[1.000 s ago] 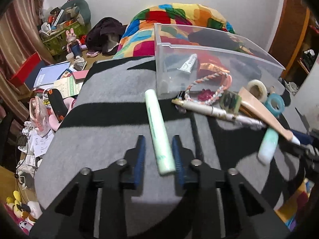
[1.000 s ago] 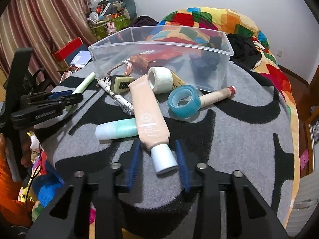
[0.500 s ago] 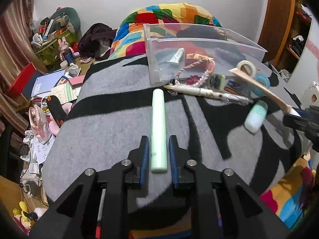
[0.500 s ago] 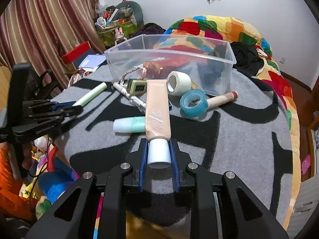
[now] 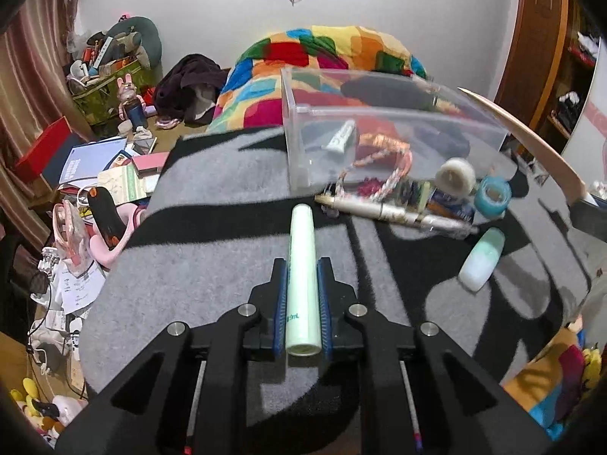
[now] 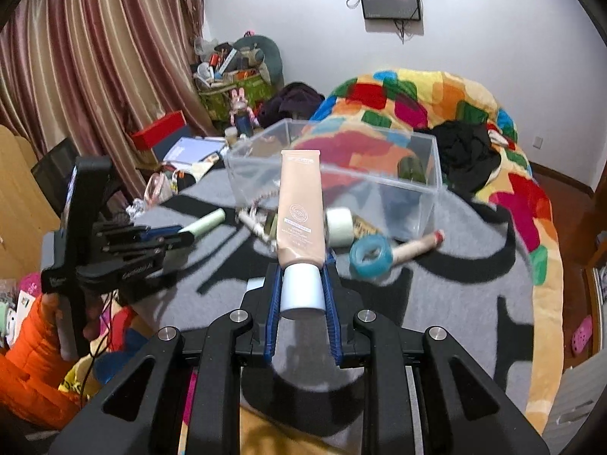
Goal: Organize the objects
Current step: 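Lower the pale green tube and beige tube into the clear box, open both grippers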
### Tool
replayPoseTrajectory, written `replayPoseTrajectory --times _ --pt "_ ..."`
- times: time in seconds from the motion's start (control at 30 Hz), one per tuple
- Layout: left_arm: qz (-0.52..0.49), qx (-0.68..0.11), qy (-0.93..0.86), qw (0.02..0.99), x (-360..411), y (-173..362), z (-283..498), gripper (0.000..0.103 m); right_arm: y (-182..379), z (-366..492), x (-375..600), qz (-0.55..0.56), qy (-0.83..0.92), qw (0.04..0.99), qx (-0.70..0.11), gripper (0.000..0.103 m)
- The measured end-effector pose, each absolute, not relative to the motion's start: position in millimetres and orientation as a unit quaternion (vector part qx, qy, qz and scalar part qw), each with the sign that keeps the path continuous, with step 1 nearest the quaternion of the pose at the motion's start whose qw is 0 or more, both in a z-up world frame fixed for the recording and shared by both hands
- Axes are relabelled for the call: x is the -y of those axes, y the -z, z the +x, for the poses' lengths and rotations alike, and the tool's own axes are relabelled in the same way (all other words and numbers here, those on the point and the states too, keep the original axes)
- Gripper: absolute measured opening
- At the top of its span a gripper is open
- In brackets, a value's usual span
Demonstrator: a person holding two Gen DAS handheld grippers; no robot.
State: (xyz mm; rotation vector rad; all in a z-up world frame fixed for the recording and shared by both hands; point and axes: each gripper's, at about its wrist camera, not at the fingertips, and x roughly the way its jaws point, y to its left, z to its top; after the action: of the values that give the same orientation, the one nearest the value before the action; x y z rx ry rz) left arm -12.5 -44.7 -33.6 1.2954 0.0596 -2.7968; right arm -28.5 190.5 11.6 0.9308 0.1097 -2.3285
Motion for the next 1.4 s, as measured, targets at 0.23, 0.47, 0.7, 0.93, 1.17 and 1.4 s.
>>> replayPoseTrajectory --times 0.23,0.47,0.7,0.93,1.17,1.4 --pt "0.381 -0.037 0.924 0.012 46 0 -13 0.015 -27 -52 -193 0.333 0.894 0.3 -0.025 0.019" --pt "0.344 -0.035 0.938 0.0 42 -29 -27 0.015 -29 -90 -194 0.347 0.894 0.284 0.0 0.019" --pt "0.353 -0.025 0.935 -0.013 37 -32 -67 0.015 -21 -136 -186 0.388 0.877 0.284 0.013 0.019" --pt "0.384 -0.012 0.923 -0.028 30 -22 -105 0.015 -7 -176 -163 0.426 0.852 0.304 -0.011 0.019" --pt "0.413 -0.011 0.91 -0.041 22 -13 -137 0.015 11 -200 -148 0.455 0.837 0.301 -0.044 0.019" --pt "0.441 -0.024 0.895 -0.058 18 -1 -157 0.015 18 -205 -145 0.463 0.832 0.298 -0.063 0.021"
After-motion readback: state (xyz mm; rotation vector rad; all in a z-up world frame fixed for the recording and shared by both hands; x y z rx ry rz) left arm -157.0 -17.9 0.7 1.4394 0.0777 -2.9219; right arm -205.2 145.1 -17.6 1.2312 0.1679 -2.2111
